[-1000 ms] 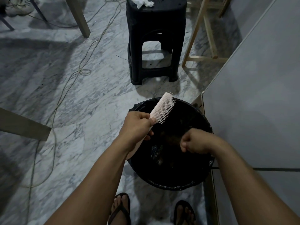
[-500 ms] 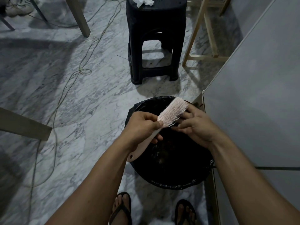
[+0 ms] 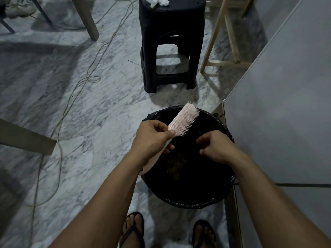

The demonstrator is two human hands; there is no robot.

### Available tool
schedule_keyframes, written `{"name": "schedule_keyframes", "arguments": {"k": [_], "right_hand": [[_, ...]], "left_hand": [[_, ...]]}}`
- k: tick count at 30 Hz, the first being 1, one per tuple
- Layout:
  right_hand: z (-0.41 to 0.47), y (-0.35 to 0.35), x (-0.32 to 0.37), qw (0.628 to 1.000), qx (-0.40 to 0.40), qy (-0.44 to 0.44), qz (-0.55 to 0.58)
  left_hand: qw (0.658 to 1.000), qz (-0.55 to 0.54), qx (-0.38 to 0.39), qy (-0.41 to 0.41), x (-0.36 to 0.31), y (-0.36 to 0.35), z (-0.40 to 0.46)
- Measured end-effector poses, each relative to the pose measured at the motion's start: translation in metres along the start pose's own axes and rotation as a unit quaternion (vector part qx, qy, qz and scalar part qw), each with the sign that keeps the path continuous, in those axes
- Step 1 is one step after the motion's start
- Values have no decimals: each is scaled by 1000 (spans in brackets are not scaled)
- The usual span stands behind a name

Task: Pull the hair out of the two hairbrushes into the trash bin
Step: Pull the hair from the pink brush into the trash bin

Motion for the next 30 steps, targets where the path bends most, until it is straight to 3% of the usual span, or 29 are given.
{"name": "schedule_keyframes", "arguments": {"k": [2,4,6,11,17,22,30], "right_hand": [[7,9,-2,981,-66,2,185],[8,10,2,907,-72,3,416],[10,7,7,863,-57,15,503],[10,-12,-7,890,-108,21,443],[-1,-16,-16,871,-139,-55,468],[-28,44,15,858,-178,-85,475],[-128,185,80,833,-263,-109,475]], "left_hand": [[1000,13,17,6,4,-3,0],[999,30,34,12,11,-8,3],[998,42,46,13,21,-12,8],[998,40,45,33,62,-20,11],[989,107,95,43,63,-21,1],[971,218,99,-1,-8,-1,-21],[971,188,127,-72,-180,33,-81]]}}
Point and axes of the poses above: each hand's wrist, its own z-axis towards the middle knuckle, its own y-axis out of the back of the hand, x = y × z, the point moved 6 cm from there along z, towards the middle knuckle, and after that the axes turned 3 degrees about -x, right-handed, at the moved point
